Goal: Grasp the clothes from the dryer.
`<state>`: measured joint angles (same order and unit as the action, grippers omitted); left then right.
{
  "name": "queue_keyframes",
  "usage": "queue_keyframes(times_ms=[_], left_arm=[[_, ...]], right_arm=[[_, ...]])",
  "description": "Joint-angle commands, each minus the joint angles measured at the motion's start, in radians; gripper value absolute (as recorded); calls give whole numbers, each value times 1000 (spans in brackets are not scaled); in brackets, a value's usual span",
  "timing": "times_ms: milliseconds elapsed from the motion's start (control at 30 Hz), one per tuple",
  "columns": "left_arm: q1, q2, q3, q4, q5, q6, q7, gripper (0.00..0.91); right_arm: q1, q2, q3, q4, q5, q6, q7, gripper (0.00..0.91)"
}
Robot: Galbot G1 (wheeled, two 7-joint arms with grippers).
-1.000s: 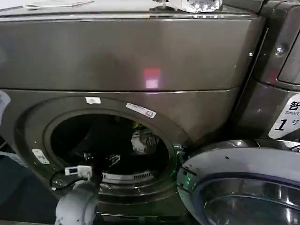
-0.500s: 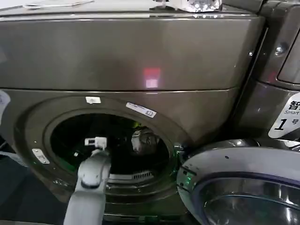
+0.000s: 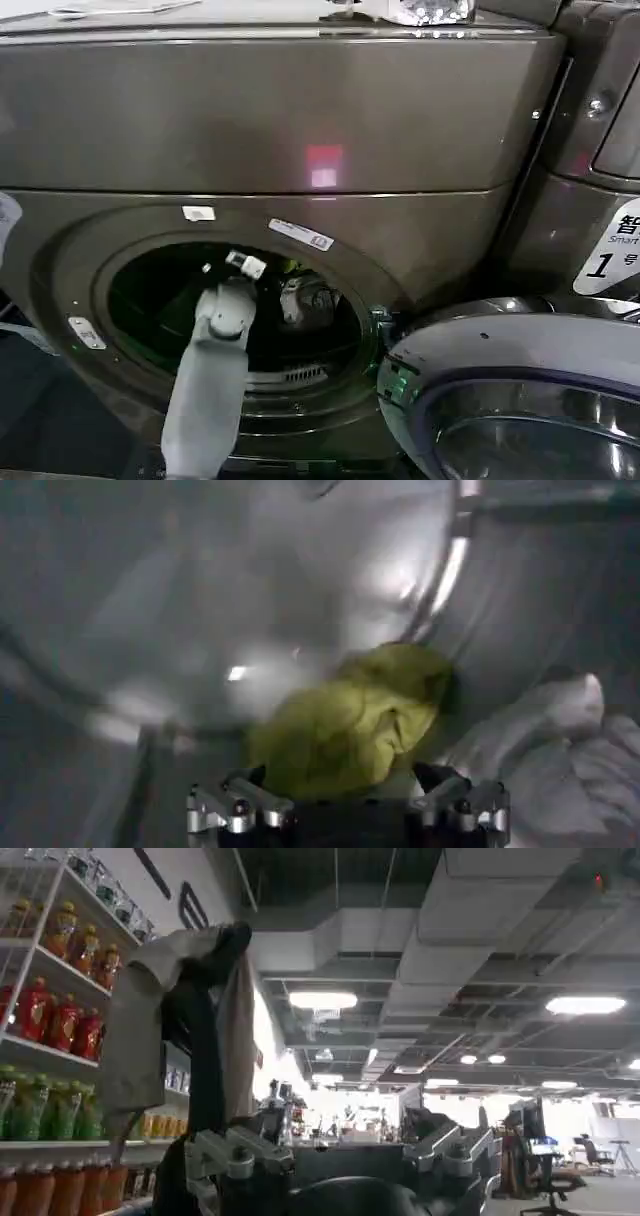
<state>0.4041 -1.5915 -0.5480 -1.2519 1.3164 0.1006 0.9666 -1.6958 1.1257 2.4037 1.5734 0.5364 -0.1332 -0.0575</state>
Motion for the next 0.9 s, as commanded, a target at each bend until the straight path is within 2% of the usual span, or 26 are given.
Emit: queue_keyframes(times_ms=[33,567,900], left_arm=[[-143,0,-31,189,267,-367,343,907],[-221,-1,3,329,341,-336,380,907],[-237,-1,6,406,303,-299,342,907]], right_arm=[[5,-1,-12,3,-10,2,0,907],[21,1,-36,8,-14,9,-1,907],[22,1,-44,9,-15,12,-1,907]])
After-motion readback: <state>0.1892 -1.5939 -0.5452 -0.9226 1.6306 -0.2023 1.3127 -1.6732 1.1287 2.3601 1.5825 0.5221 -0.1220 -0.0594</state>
